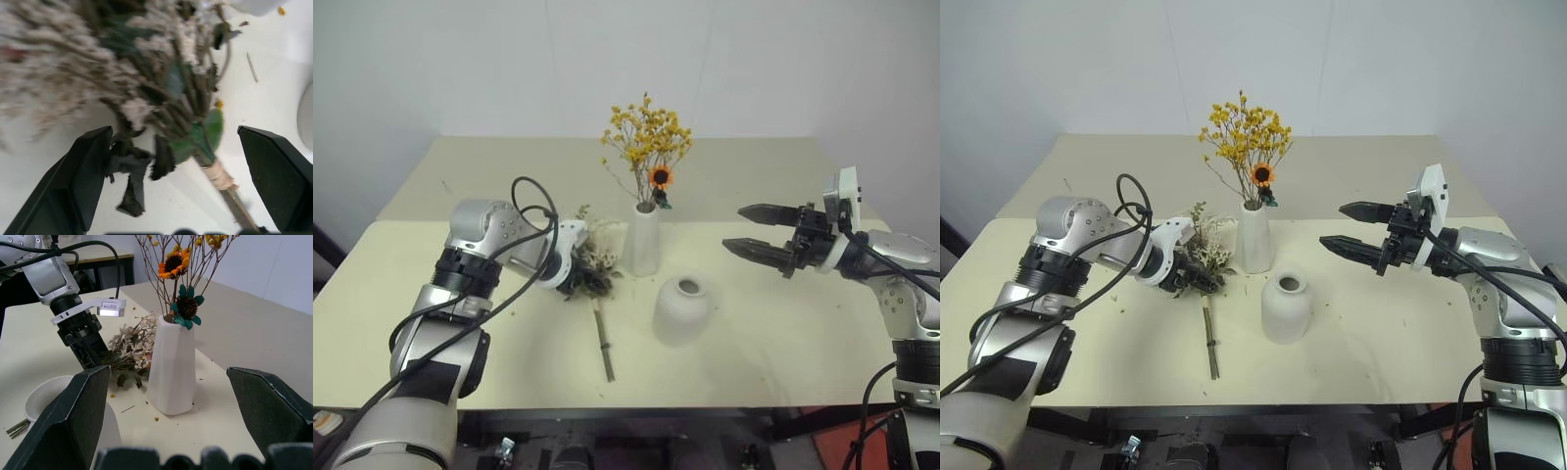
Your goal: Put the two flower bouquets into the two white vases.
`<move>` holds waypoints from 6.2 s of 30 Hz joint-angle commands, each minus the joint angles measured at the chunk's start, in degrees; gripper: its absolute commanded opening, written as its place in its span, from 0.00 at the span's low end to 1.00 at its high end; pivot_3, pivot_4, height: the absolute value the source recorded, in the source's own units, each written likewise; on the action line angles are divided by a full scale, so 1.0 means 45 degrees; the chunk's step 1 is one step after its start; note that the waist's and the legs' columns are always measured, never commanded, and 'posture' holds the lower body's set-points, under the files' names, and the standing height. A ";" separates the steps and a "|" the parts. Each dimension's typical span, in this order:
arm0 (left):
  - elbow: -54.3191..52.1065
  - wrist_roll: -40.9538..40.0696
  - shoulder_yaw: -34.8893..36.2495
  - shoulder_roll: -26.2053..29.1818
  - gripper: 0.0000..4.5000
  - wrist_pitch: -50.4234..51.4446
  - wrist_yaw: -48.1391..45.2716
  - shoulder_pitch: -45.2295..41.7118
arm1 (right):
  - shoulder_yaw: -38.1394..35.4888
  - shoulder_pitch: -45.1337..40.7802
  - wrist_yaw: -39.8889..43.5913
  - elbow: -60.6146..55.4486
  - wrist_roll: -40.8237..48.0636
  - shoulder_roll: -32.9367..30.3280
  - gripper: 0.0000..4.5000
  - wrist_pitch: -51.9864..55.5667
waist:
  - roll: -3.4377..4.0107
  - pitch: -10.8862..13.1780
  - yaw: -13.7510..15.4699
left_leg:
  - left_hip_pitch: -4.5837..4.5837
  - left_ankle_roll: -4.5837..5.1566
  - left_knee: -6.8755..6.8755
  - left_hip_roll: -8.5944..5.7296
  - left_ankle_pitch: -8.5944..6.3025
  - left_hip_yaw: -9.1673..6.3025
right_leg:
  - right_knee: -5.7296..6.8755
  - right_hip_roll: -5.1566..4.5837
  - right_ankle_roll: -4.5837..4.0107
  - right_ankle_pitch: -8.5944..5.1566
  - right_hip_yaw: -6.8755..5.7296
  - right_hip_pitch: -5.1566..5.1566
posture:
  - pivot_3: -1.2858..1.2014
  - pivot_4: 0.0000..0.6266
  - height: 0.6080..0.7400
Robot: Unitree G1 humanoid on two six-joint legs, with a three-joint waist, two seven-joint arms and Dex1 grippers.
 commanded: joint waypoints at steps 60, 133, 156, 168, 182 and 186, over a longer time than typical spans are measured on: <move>-0.8006 0.0981 0.5529 0.1873 0.03 -1.0920 -0.7883 0.3512 | -0.1323 0.1744 0.4901 -0.0206 0.0604 -0.2250 1.00 -0.2715 | 0.0002 -0.0001 0.0039 | -0.0003 -0.0015 0.0002 -0.0009 0.0007 0.0006 | -0.0033 -0.0007 0.0014 0.0001 0.0001 0.0017 | 0.52 0.24 1.00; -0.5860 0.2803 0.2933 -0.3836 0.03 -1.1432 -1.1032 0.0768 | -0.2304 0.2846 0.4198 -0.0805 0.0998 -0.2286 1.00 -0.3264 | 0.0002 -0.0001 0.0035 | 0.0015 -0.0010 0.0012 -0.0011 0.0005 0.0005 | -0.0038 -0.0002 0.0025 -0.0005 0.0005 0.0043 | 0.52 0.24 1.00; -0.6388 0.3058 0.2176 -0.3453 0.03 -1.0788 -1.1345 0.1654 | -0.2866 0.3486 0.4075 -0.1094 0.0995 -0.2296 1.00 -0.3157 | 0.0002 -0.0001 0.0035 | 0.0017 -0.0010 0.0012 -0.0011 0.0005 0.0005 | -0.0036 -0.0001 0.0025 -0.0005 0.0006 0.0043 | 0.52 0.24 1.00; -0.6310 0.3937 0.1810 -0.3663 0.03 -1.1717 -1.1420 0.2546 | -0.2845 0.3547 0.3862 -0.1277 0.1039 -0.2209 1.00 -0.3088 | 0.0002 -0.0001 0.0040 | 0.0017 -0.0010 0.0011 -0.0011 0.0005 0.0005 | -0.0037 -0.0002 0.0025 -0.0005 0.0006 0.0043 | 0.52 0.24 1.00; -0.6763 0.4639 0.1192 -0.3454 0.03 -1.2413 -1.1852 0.3990 | -0.2928 0.3833 0.3598 -0.1539 0.1159 -0.2102 1.00 -0.3148 | 0.0002 -0.0001 0.0036 | 0.0019 -0.0010 0.0011 -0.0011 0.0005 0.0006 | -0.0036 -0.0002 0.0025 -0.0004 0.0008 0.0044 | 0.52 0.24 1.00; -0.6903 0.4581 0.1101 -0.3358 0.03 -1.2301 -1.1970 0.4302 | -0.2969 0.3857 0.3550 -0.1577 0.1183 -0.2104 1.00 -0.3108 | 0.0002 -0.0001 0.0040 | 0.0019 -0.0010 0.0011 -0.0010 0.0005 0.0006 | -0.0034 -0.0001 0.0025 -0.0004 0.0009 0.0044 | 0.52 0.24 1.00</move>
